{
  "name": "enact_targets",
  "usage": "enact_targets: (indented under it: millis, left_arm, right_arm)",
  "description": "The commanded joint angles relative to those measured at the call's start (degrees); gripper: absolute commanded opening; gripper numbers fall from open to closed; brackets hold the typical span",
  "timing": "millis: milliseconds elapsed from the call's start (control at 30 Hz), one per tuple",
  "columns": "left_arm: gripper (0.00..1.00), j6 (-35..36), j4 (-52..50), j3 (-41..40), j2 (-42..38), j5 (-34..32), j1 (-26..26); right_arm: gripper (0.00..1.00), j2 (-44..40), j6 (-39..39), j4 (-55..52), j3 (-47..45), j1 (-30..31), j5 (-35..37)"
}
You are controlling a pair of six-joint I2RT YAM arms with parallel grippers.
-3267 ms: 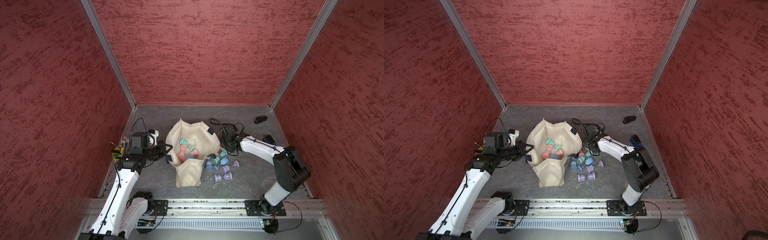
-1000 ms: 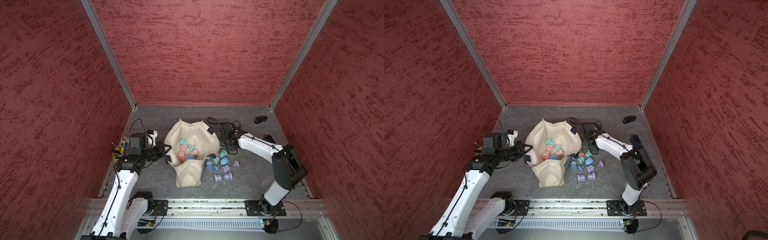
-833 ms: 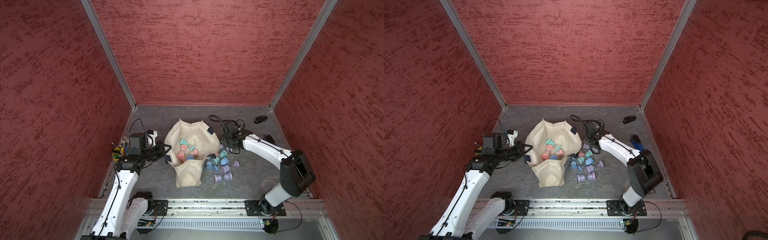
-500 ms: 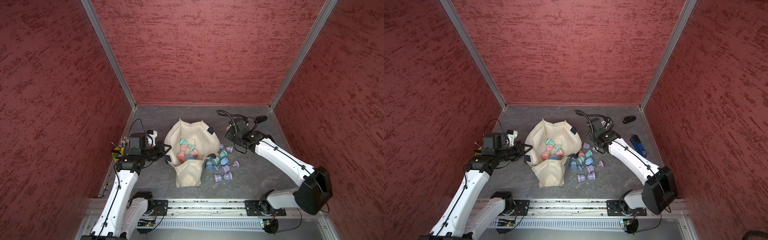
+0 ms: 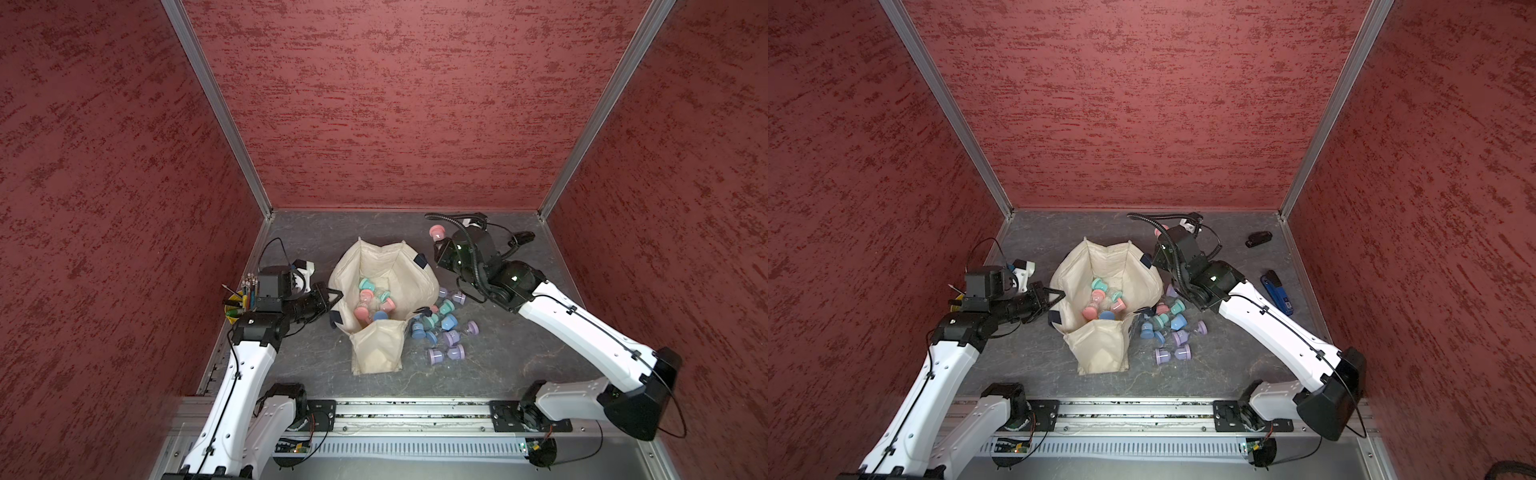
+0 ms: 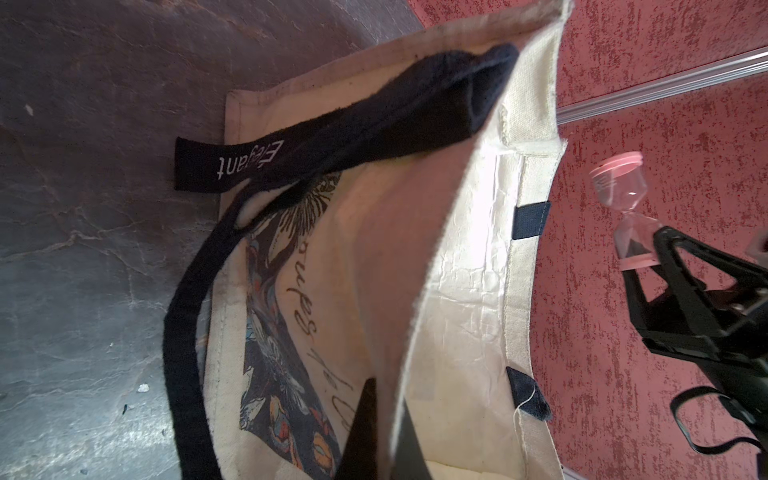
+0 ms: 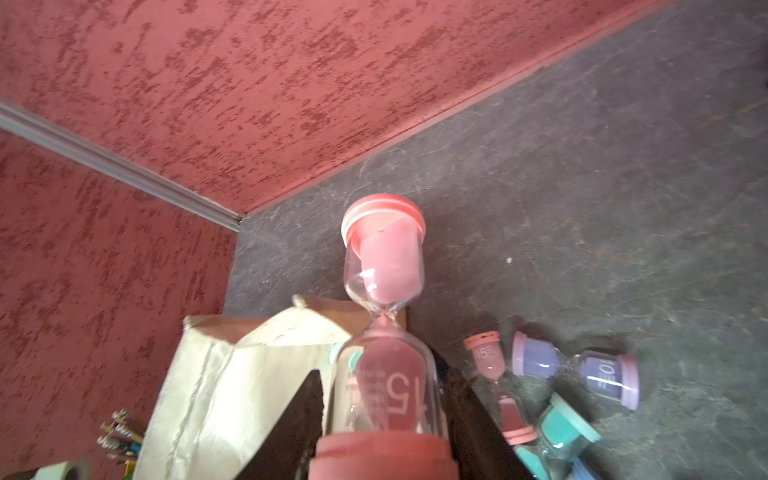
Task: Put the hourglass into the canvas bag
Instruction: Place the hourglass in the canvas bag.
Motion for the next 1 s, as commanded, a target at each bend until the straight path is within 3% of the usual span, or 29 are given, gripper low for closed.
enact_targets:
  millis: [0, 500, 967]
  left_arm:
    - [0.05, 0.0, 0.4, 1.2, -1.2, 1.2, 0.7]
    - [0.13, -0.5, -0.6, 1.5, -1.6, 1.0, 1.4]
    - [0.16, -1.4, -0.2, 1.4, -1.6, 1.6, 1.9]
  right_arm:
    - [0.0, 1.4, -3.6, 1.8, 3.3, 2.3, 3.2]
    - [0.0, 3.2, -16.9, 11.1, 4.5, 12.0, -4.8]
    - [0.0, 4.3, -22.3, 8.5, 3.3, 13.0, -18.1]
